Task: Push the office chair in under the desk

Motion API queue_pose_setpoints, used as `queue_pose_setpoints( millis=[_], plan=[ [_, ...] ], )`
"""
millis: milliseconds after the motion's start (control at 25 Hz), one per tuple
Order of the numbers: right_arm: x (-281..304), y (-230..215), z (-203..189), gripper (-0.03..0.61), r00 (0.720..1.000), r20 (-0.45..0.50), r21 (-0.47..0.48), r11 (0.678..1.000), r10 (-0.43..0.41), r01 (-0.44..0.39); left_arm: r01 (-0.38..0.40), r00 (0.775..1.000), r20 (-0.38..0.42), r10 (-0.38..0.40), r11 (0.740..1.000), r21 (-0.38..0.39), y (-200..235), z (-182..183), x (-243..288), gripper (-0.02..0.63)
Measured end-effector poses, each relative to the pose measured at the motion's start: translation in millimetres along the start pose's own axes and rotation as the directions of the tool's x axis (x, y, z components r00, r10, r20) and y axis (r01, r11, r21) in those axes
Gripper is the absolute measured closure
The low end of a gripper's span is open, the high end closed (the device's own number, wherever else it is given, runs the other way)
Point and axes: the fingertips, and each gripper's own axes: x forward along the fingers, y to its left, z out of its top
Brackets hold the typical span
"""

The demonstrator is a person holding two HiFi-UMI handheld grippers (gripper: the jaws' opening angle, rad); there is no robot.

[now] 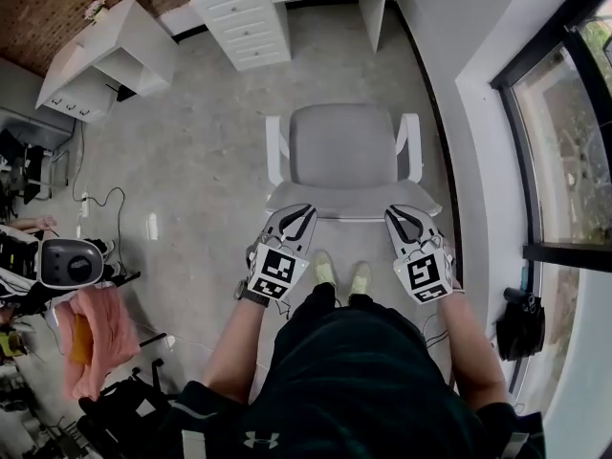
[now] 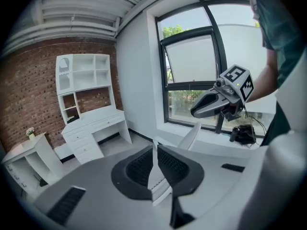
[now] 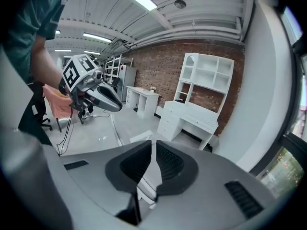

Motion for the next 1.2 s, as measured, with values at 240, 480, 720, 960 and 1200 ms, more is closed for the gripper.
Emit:
queue_pose_setpoints(
  millis=[240,480,720,960,1200],
  plan=[
    [13.6,14.7,-35.5,0.538,0.994,-0.099,-0.123,0.991,0.049,-0.061,0.123,0.986,-0.134,-0.101,0.977,0.172,-17.0,-31.8,15.6,0.481],
    [19.8,19.8,-62.1,0.452,0.98,-0.186,-0.267,0.956,0.071,-0.12,0.191,0.963,-0.246,-0.107,0.918,0.349,-21.0,-58.7,21.2,0.432],
    [29.1,22.0,-94.9,0.379,0.95,-0.305,-0.427,0.881,0.071,-0.202,0.25,0.934,-0.352,-0.069,0.829,0.501,-13.4,-85.4,30.0,0.394],
    [43.0,12.4,-128.6,0.364,0.912,-0.41,-0.513,0.824,0.012,-0.241,0.262,0.905,-0.426,-0.006,0.796,0.545,3.1,-112.7,45.9,0.387],
    [61.7,1.9,-154.8,0.364,0.879,-0.474,-0.557,0.789,-0.047,-0.258,0.258,0.879,-0.472,0.069,0.762,0.593,19.5,-130.7,64.5,0.386]
  ],
)
